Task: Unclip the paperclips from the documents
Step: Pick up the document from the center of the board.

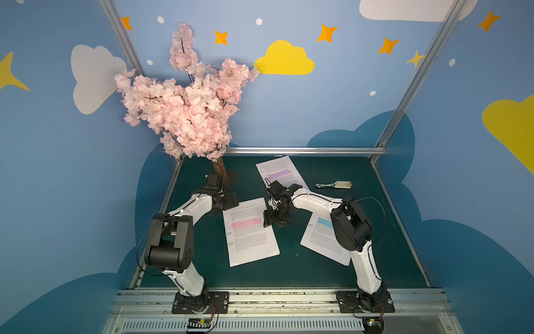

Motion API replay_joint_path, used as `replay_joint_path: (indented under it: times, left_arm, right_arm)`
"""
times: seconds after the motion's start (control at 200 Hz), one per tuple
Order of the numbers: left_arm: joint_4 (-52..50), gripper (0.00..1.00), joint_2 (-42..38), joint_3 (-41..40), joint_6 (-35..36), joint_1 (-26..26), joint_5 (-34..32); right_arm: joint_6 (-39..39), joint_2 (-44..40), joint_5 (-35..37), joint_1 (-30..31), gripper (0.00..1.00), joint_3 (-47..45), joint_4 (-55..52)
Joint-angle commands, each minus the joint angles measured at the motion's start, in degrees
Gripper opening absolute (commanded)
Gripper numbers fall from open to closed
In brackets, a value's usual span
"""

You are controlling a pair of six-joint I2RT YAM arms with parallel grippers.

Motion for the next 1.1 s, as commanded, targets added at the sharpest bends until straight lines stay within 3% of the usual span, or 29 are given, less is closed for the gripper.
replay_joint_path:
  times: [0.0,0.275,0.621,1.096]
  left_arm:
    - [2.3,1.0,2.1,0.9,2.1,-0.1,-3.2]
    - [1.1,1.0,7.1,4.9,1.3,-0.8,-2.0]
    - [1.3,1.0,8.6,2.6,-1.7,-0.6,3.6]
    - [-0.8,0.99,3.7,1.6,-2.6,2.5,21.2]
  right_arm:
    - [-0.4,-1.1,2.5,1.0,0.78,-1.2,-3.9]
    - [-0.3,-0.9,2.8,3.2,0.75,-1.5,-4.1]
    - [0.7,0.2,1.6,4.3,0.69,-3.0,-3.0]
    - [2.2,2.9,0.7,5.1,0.62,-1.7,-2.6]
